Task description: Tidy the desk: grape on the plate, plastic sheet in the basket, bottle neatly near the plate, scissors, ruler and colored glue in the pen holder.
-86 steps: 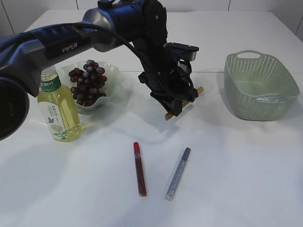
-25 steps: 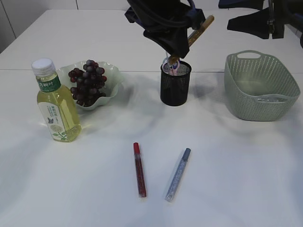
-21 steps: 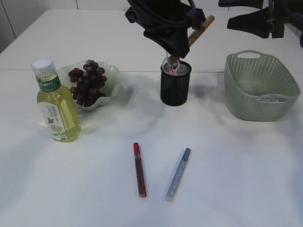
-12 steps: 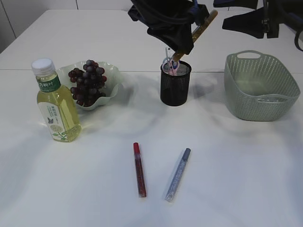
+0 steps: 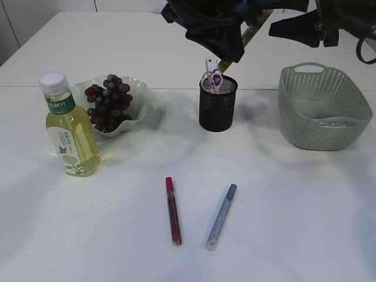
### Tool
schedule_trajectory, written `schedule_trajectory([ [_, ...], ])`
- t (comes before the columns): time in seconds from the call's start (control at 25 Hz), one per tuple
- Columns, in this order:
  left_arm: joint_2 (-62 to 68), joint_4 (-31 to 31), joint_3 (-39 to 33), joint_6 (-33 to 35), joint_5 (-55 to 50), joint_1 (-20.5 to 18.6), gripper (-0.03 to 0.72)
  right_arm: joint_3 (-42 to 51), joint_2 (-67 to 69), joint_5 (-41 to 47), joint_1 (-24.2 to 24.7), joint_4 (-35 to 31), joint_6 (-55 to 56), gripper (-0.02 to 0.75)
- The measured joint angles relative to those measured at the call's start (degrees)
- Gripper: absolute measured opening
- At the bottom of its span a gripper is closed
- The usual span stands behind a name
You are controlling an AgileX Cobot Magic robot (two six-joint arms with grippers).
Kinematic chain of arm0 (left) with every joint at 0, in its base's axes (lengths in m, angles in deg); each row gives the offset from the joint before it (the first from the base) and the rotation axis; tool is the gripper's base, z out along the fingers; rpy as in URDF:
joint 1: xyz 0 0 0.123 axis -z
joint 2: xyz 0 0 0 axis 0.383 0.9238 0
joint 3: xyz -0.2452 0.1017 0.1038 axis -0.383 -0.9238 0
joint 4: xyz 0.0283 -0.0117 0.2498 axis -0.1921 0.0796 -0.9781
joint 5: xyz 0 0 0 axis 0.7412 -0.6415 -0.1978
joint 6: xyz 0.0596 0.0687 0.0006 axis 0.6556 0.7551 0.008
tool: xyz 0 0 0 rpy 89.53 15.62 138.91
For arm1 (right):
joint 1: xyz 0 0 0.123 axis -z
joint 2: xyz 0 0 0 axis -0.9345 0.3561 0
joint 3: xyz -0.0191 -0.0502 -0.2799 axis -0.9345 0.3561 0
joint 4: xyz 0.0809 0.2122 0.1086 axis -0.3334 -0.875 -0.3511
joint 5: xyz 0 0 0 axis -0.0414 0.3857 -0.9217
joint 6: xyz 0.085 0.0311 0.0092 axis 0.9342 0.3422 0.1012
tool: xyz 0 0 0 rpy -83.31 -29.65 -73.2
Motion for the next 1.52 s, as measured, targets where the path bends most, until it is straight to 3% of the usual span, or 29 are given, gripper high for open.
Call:
schedule_trajectory([
  [0.36,-0.04,1.02,0.94,-0.09,1.60,0.00,0.134,0.00,0.67,-0.09,-0.27,-4.39,0.00,0.546],
  [0.6,-0.04,1.12,0.94,-0.09,2.06,0.00,0.134,0.00,1.94,0.10,-2.73,-5.10,-0.20,0.546],
  [1.04,-0.04,1.12,0.94,-0.09,2.73,0.00,0.135,0.00,2.27,1.76,-2.99,-6.42,-0.20,0.543],
  [1.52,-0.04,1.16,0.94,-0.09,3.32,0.00,0.135,0.00,2.27,2.75,-2.99,-7.74,-0.20,0.295],
])
